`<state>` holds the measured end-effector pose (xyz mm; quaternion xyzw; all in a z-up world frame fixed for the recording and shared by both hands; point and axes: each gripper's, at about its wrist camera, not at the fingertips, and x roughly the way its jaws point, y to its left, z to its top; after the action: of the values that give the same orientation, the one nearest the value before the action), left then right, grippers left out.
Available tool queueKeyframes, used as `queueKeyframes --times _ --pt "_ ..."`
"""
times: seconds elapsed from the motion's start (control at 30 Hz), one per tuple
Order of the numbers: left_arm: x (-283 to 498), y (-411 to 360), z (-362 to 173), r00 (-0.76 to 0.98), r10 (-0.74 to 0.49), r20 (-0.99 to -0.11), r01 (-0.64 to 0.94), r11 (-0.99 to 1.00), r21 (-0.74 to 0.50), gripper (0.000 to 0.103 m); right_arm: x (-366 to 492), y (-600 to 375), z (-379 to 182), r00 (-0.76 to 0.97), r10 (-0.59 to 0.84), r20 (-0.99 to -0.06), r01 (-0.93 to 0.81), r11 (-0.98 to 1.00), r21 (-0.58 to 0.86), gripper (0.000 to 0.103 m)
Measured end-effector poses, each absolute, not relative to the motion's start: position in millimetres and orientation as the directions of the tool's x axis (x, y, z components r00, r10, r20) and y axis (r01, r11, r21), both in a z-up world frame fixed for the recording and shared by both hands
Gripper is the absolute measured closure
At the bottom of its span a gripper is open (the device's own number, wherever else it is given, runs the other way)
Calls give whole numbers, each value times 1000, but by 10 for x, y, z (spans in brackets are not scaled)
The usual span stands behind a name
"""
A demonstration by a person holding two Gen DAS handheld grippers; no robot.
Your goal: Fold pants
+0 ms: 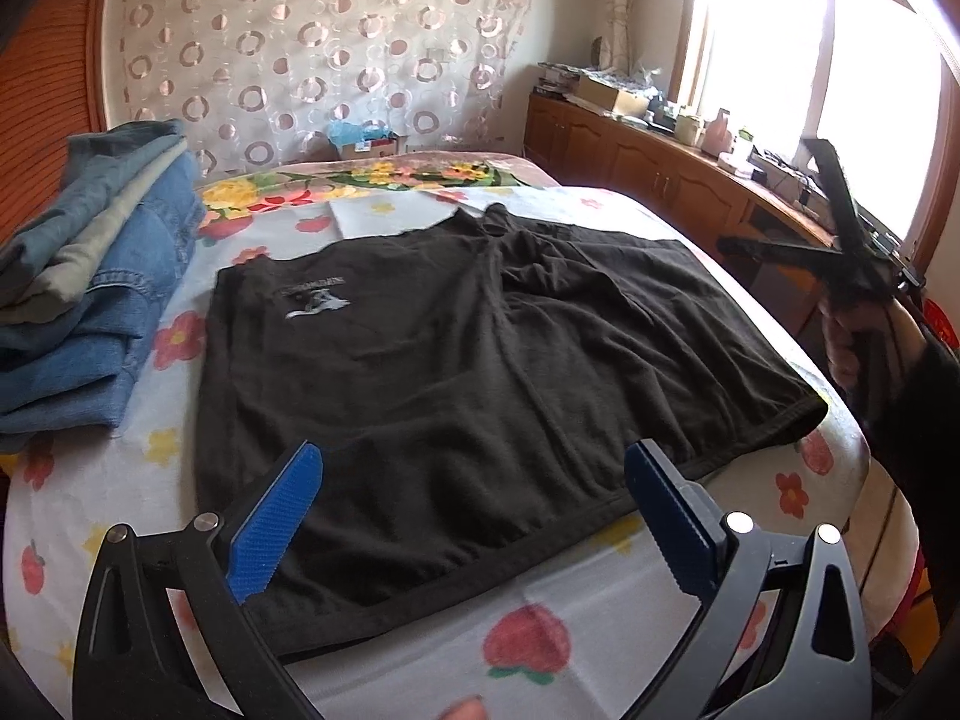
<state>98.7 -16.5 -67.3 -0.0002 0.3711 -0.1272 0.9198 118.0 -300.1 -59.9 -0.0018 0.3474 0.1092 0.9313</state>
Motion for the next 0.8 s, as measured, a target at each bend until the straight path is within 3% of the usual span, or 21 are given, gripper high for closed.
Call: queueKeyframes --times 0.1,0.2,0.53,0.7,0.8 --pt "961 -21 -664 695 -229 -682 220 970 -101 5 815 -2861 -642 733 247 -634 -273 960 59 66" --pt "936 94 -675 698 -218 -683 207 973 -99 8 513 -2805 -711 726 290 -624 -325 944 61 60" --pt "751 551 -779 711 -160 -685 130 987 -96 29 30 -2808 -915 729 330 -600 -375 926 55 53" --pt "686 700 -909 693 -145 -707 105 989 -100 41 -78 -2763 -952 727 346 -593 -403 915 40 42" --pt "678 765 -959 685 -141 -715 89 990 -109 44 -78 -2793 -993 719 353 -599 -410 911 45 42"
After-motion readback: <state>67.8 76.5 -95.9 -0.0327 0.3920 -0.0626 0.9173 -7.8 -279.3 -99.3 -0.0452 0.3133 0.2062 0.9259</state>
